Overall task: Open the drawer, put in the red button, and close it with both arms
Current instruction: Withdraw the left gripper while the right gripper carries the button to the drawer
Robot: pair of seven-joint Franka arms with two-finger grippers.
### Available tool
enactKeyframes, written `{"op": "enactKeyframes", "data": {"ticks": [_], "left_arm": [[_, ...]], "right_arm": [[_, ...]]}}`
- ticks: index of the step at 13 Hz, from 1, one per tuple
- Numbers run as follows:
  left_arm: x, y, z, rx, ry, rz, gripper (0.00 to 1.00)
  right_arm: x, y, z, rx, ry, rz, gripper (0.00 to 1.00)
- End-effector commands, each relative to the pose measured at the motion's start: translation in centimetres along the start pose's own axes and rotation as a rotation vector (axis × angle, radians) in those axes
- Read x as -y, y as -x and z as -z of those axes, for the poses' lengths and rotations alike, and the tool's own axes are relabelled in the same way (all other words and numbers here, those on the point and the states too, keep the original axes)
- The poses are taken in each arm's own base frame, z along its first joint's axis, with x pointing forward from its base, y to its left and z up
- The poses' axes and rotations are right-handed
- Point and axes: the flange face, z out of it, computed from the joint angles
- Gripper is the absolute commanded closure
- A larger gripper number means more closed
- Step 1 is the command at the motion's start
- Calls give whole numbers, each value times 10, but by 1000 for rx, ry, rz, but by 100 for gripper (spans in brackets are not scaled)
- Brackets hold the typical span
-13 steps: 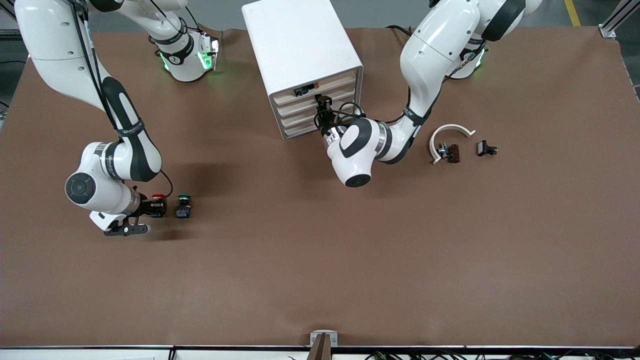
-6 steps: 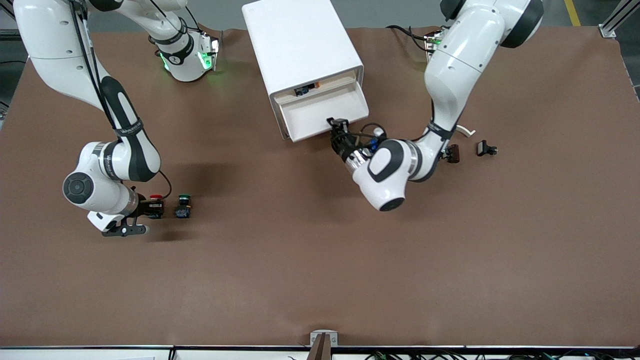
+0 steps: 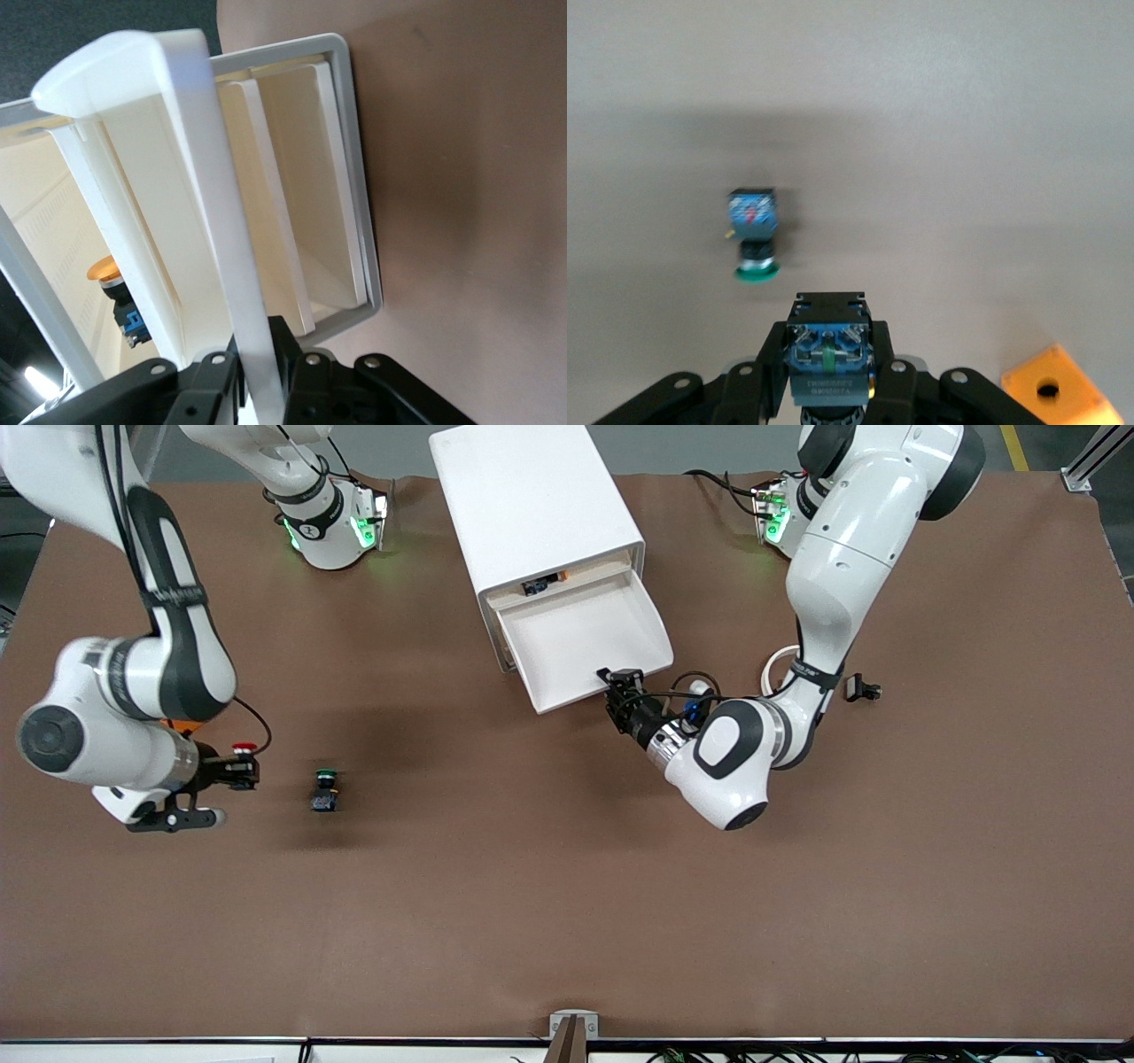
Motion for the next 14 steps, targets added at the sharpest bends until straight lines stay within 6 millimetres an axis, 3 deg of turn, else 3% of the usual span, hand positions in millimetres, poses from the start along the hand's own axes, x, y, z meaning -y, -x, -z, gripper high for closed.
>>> {"op": "enactKeyframes", "data": {"ticks": [1, 2, 4, 6, 7, 10, 12, 14], "left_arm": [[-10, -2, 24, 40, 51, -61, 0], [-5, 1, 30, 43, 62, -72, 0], [3, 1, 69, 74, 111, -95, 0], [11, -6, 123, 98, 205, -113, 0], [10, -16, 140, 70, 253, -111, 0], [48, -25, 190, -52, 405, -299, 0], [74, -31, 236, -79, 528, -469, 0], [109, -44, 276, -135, 644, -531, 0]], "right_arm": [[57, 25, 56, 32, 18, -122, 90], [84, 37, 72, 38, 25, -176, 90], [144, 56, 90, 55, 23, -315, 89], [214, 77, 104, 75, -5, -475, 89], [247, 88, 109, 84, -28, -563, 90], [347, 126, 117, 50, -75, -751, 92], [406, 141, 99, 10, -111, -887, 92], [445, 140, 69, -12, -151, -1013, 92]]}}
